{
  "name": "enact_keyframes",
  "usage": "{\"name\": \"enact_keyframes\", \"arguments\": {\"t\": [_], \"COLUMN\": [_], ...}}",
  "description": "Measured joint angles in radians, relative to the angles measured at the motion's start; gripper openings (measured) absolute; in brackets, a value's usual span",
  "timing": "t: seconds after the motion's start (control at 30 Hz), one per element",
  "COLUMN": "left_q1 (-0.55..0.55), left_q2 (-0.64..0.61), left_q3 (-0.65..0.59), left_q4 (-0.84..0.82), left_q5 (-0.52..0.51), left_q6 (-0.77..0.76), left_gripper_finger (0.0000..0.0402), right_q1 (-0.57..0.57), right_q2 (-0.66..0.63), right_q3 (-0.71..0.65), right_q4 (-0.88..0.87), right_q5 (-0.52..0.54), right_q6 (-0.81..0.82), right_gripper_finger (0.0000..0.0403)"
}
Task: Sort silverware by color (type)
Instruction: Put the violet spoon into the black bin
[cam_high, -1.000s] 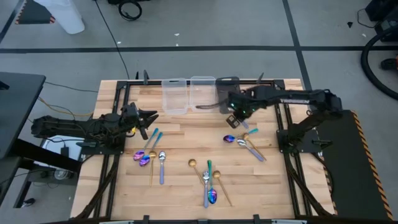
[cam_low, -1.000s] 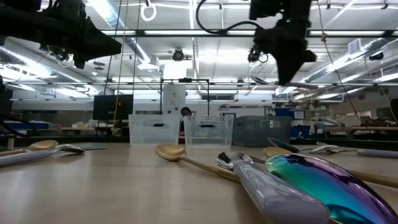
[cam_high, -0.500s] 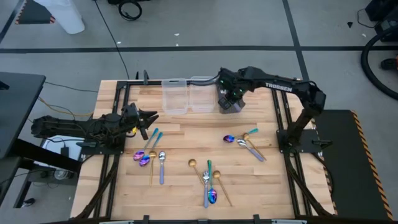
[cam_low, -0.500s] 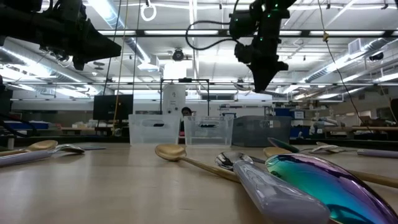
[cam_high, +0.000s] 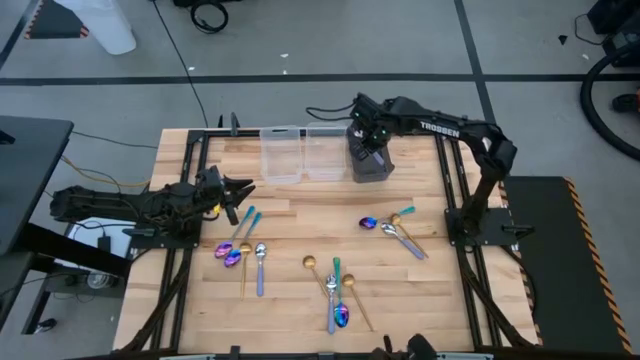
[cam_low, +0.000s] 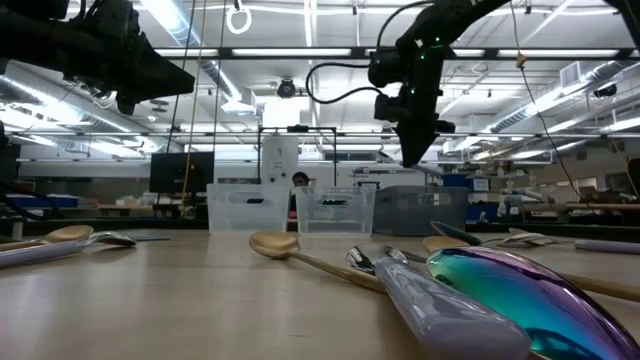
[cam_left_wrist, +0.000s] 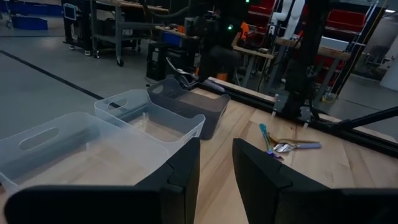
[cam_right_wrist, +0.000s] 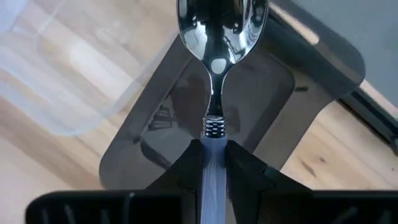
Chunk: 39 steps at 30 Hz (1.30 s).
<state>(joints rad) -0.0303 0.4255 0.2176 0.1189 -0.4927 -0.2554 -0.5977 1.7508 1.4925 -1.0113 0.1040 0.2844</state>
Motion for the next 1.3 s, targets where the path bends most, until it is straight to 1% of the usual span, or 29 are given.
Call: {"name": "enact_keyframes", "arguments": {"t": [0.53, 0.73, 0.93, 1.1, 1.3], "left_q1": [-0.003, -0.007, -0.008, -0.008, -0.008], "left_q2": [0.000, 0.000, 0.000, 0.000, 0.000], "left_q3": [0.000, 0.000, 0.000, 0.000, 0.000], "left_q4": [-0.029, -0.044, -0.043, -0.042, -0.042], "left_q5": [0.000, 0.000, 0.000, 0.000, 0.000], "left_q6": [-0.030, -0.030, -0.030, -0.031, -0.044], "left_gripper_finger": [0.0102, 0.0102, 0.0102, 0.0102, 0.0102], "right_q1": [-0.041, -0.055, -0.072, -0.086, -0.088], "right_q2": [0.096, 0.097, 0.097, 0.097, 0.096], "right_q3": [-0.004, -0.019, -0.096, -0.163, -0.224], "right_q4": [0.031, 0.045, 0.095, 0.193, 0.258], "right_q5": [-0.011, -0.019, -0.028, -0.056, -0.056], "right_q6": [-0.019, -0.018, -0.008, 0.000, 0.001], "right_gripper_finger": [0.0060, 0.0060, 0.0060, 0.0060, 0.0060]}}
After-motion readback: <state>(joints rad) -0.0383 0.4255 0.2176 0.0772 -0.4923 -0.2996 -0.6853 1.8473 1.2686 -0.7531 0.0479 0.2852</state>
